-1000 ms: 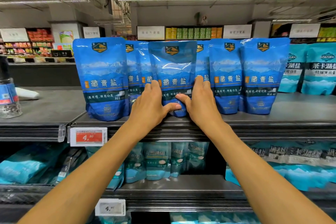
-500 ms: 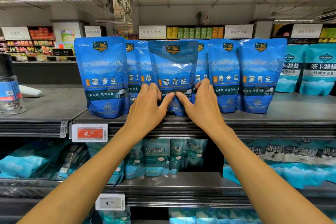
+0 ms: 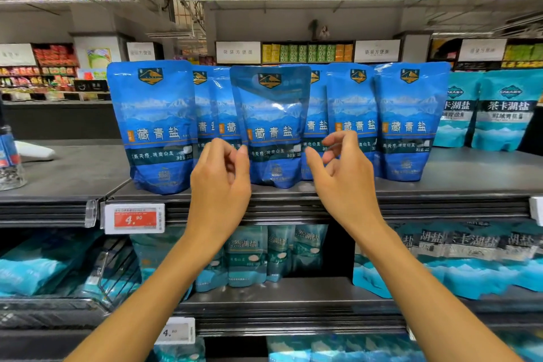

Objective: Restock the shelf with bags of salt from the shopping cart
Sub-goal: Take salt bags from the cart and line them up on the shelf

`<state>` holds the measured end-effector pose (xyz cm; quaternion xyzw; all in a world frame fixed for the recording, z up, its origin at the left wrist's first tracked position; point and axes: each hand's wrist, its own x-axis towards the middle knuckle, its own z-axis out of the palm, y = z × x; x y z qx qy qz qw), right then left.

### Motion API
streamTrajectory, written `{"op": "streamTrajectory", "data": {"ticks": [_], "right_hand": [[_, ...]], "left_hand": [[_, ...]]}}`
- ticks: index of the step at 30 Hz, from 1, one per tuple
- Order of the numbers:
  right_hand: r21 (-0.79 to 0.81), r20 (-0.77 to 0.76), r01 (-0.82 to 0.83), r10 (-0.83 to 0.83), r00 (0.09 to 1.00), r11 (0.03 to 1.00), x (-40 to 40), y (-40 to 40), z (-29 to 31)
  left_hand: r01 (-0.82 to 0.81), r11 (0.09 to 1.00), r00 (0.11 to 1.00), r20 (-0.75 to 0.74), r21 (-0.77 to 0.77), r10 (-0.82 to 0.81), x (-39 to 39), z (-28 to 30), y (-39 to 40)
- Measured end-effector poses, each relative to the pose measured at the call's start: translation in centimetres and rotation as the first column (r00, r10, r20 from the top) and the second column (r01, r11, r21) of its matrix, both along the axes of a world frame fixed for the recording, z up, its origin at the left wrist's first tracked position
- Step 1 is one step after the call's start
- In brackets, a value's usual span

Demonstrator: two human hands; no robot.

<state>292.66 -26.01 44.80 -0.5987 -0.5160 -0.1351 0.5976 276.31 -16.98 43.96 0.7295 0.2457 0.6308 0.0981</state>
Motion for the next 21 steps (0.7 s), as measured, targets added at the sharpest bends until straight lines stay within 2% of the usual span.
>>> {"op": "streamTrajectory", "data": {"ticks": [3,6,8,11,15,18,21], "right_hand": [[0.08,-0.034,-0.013,0.016,0.999,0.997,0.4,-3.6,-1.9],[0.111,-0.091,-0.008,0.019,0.996,0.994,1.3,-8.5,-5.5],[0.094,-0.137,0.064,-0.051,0.989,0.993,2.3,-12.7,-8.5],[0.044,-0.23,0.282,-0.265,0.937,0.959,4.0,-20.4,-13.3],[-0.114,-0.379,0.571,-0.567,0.732,0.813,5.0,-32.8,-19.9],[-0.239,-0.46,0.709,-0.72,0.519,0.663,5.2,-42.2,-24.3],[-0.326,-0.525,0.811,-0.807,0.271,0.485,5.4,-51.0,-27.9]], "left_hand": [[0.202,0.976,0.975,0.114,-0.078,-0.192,0.0,-2.0,-2.7],[0.433,0.891,0.897,0.16,-0.14,-0.411,1.4,-4.8,-5.7],[0.545,0.818,0.838,0.132,-0.185,-0.529,3.2,-7.4,-7.9],[0.687,0.665,0.709,0.066,-0.293,-0.702,6.9,-12.2,-11.8],[0.757,0.414,0.472,-0.016,-0.505,-0.881,12.8,-18.8,-19.1],[0.735,0.26,0.273,-0.078,-0.626,-0.959,17.4,-22.9,-26.1],[0.688,0.108,0.064,-0.089,-0.718,-0.994,21.4,-26.0,-33.5]]}}
